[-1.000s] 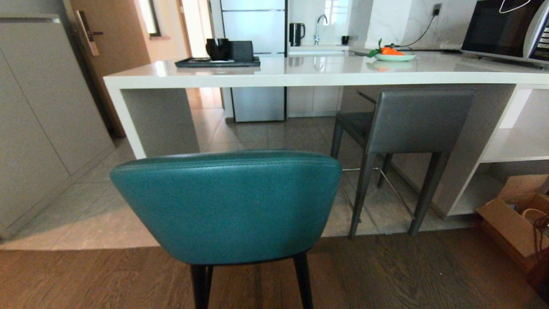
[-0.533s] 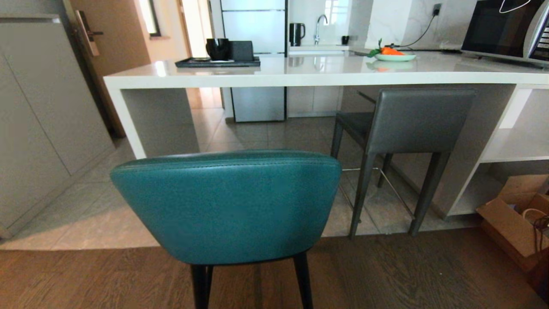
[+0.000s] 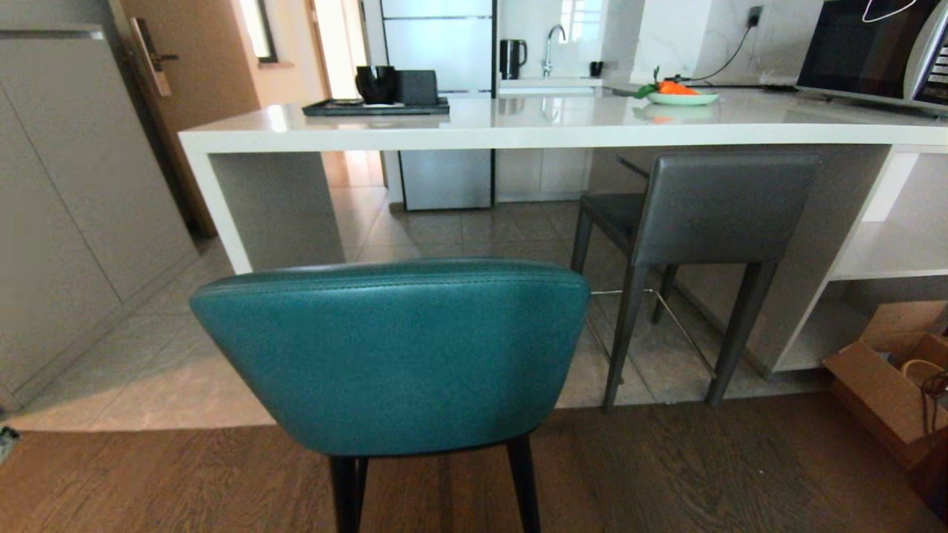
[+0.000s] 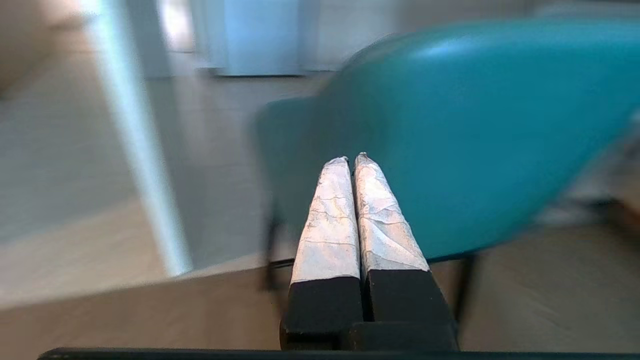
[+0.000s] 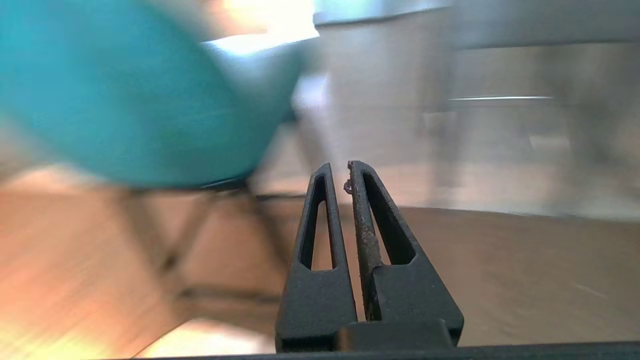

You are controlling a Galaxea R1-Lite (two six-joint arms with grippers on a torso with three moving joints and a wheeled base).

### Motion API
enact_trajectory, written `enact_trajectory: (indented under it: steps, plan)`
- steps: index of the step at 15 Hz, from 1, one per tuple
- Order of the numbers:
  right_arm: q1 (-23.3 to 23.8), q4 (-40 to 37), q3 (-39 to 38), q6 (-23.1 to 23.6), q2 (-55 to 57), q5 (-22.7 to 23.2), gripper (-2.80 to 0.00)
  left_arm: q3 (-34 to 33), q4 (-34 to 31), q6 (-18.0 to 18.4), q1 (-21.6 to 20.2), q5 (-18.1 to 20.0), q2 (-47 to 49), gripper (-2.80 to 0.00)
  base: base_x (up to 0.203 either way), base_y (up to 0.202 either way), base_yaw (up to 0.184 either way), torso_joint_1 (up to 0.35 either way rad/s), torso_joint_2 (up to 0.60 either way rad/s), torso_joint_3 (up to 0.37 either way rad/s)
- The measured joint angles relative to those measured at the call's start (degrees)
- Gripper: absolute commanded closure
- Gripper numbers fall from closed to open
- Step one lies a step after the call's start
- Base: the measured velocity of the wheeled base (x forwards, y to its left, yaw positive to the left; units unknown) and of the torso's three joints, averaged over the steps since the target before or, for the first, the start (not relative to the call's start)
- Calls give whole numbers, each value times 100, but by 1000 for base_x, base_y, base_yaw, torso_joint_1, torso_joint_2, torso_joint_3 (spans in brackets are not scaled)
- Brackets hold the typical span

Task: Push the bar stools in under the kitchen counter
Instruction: Push the blue chair back under the dining table

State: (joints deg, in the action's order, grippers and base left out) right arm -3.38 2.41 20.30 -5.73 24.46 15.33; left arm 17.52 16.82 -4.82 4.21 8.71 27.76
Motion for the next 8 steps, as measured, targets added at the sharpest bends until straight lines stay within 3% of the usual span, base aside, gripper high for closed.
enact_trajectory:
  steps: [3, 5, 8]
  plan:
    - [-165, -33, 375, -98, 698, 1125, 0, 264, 137, -256, 366, 730, 988, 0, 0, 0, 0, 0, 0, 0]
    - [-405, -146, 568, -342, 1193, 1738, 0, 375, 174, -736, 450, 1389, 1560, 0, 0, 0, 0, 0, 0, 0]
    - [-861, -211, 796, -562, 1954, 2119, 0, 406, 190, -961, 505, 1945, 2183, 0, 0, 0, 0, 0, 0, 0]
